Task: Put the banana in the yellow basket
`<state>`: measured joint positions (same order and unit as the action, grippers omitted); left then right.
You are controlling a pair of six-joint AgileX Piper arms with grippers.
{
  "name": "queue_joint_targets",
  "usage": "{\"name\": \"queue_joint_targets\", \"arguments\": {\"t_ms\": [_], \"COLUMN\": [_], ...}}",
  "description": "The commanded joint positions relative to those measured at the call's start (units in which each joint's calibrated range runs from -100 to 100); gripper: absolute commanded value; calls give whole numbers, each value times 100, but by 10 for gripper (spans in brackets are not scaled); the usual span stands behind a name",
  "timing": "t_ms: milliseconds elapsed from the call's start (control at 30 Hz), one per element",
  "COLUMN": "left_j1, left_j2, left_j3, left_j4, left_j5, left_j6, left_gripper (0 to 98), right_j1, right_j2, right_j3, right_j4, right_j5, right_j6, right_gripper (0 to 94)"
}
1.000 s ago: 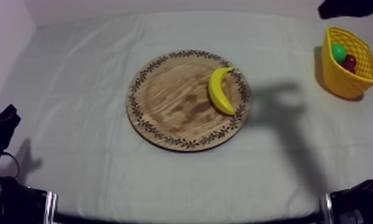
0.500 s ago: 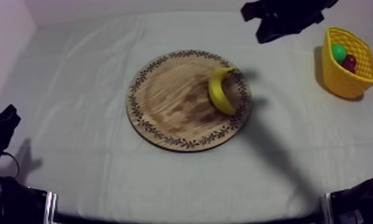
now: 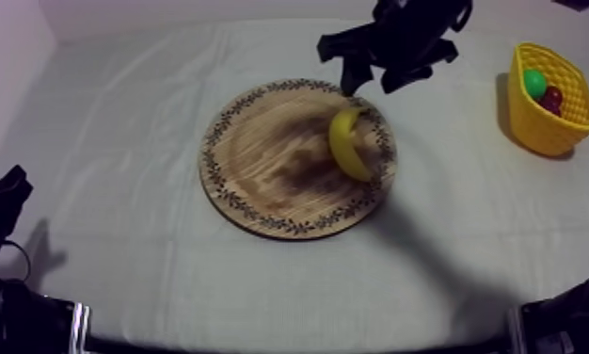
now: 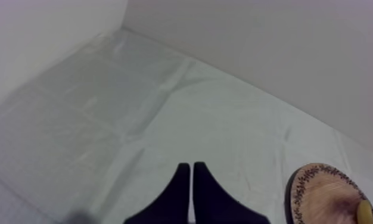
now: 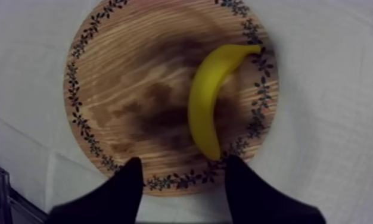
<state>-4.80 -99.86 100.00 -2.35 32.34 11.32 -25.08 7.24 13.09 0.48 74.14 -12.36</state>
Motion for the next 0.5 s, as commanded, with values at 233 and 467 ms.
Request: {"name": "queue_joint_targets", "arguments": {"t_ms": [233,467], "left_j1": [-1,-1], "left_j2": [4,4], "left_j3": [0,0], "left_j4": [-2,-2], "left_j5": [0,0], "left_j6": [-2,-2], "left_gripper": [1,1], "right_j1": [80,54], "right_j2": [975,1578], "right_j3": [-189,-286], "right_j4": [-49,-67], "right_j5": [-319,-538], "right_j6": [-54,-71], "right_gripper": [493,512]}}
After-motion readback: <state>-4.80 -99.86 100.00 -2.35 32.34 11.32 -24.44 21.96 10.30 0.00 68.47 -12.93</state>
